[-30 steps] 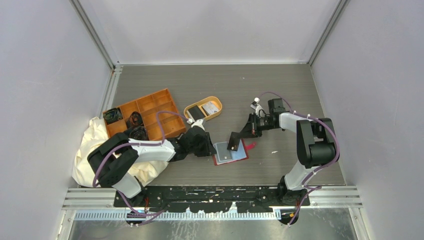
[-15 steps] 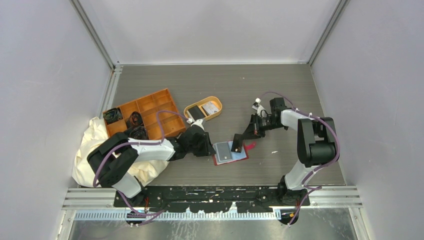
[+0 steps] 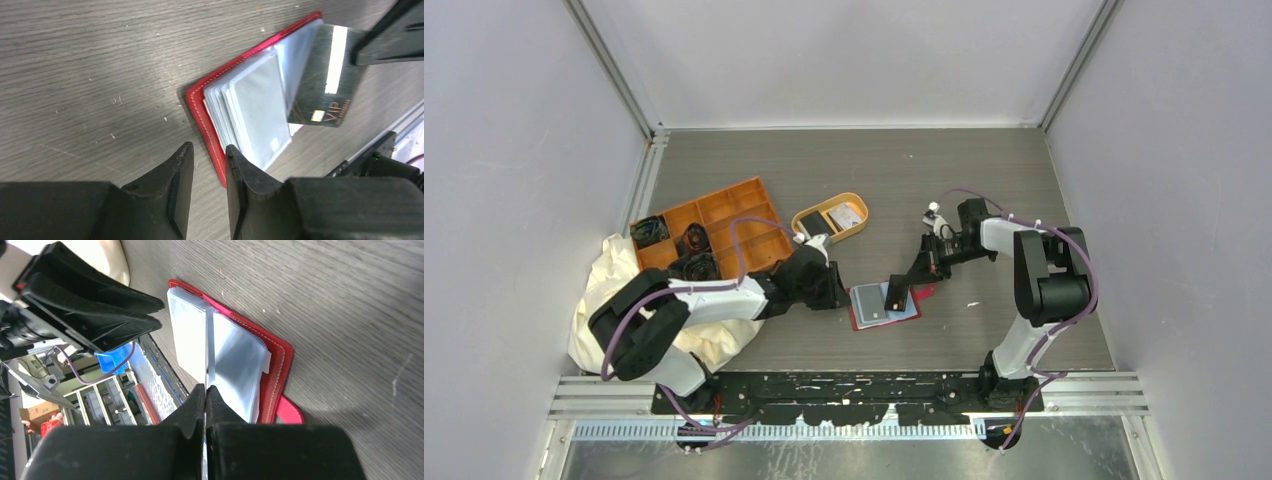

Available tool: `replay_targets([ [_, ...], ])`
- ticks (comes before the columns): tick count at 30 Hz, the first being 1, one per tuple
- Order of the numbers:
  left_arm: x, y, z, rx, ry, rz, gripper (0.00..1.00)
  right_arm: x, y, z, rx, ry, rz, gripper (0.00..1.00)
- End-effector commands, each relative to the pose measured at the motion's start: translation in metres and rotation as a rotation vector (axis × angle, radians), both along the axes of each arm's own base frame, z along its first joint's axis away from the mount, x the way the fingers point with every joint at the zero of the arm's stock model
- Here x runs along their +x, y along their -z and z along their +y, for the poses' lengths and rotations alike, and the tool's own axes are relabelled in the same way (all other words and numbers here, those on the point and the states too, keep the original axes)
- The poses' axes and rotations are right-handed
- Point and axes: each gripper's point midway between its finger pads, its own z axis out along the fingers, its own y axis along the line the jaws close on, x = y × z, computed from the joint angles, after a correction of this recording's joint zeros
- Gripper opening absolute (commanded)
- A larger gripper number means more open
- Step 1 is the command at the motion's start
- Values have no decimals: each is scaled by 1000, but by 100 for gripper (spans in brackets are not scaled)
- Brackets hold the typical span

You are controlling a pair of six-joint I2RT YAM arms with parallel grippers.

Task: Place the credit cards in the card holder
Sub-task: Insert the credit card into the card holder.

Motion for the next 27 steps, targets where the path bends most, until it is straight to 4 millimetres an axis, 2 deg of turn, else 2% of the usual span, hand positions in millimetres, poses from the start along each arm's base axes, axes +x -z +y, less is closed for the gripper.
replay_targets([
  [1,6,-39,0,-73,25,-128,32,5,-8,10,45,-27,-13,1],
  [4,1,-50,3,-116,40,-165,34,4,-10,13,66,-31,-4,1],
  [15,-23,-48,2,-244,65,-113,38,6,-3,16,55,9,9,1],
  [19,-24,-46,-3,-249,69,-100,39,2,0,15,33,16,4,1],
  [23,-29,-43,-15,-229,94,-86,40,3,4,9,-19,35,-12,1],
  [27,-29,-32,-20,-153,86,-60,40,1,5,10,-24,33,-6,1],
])
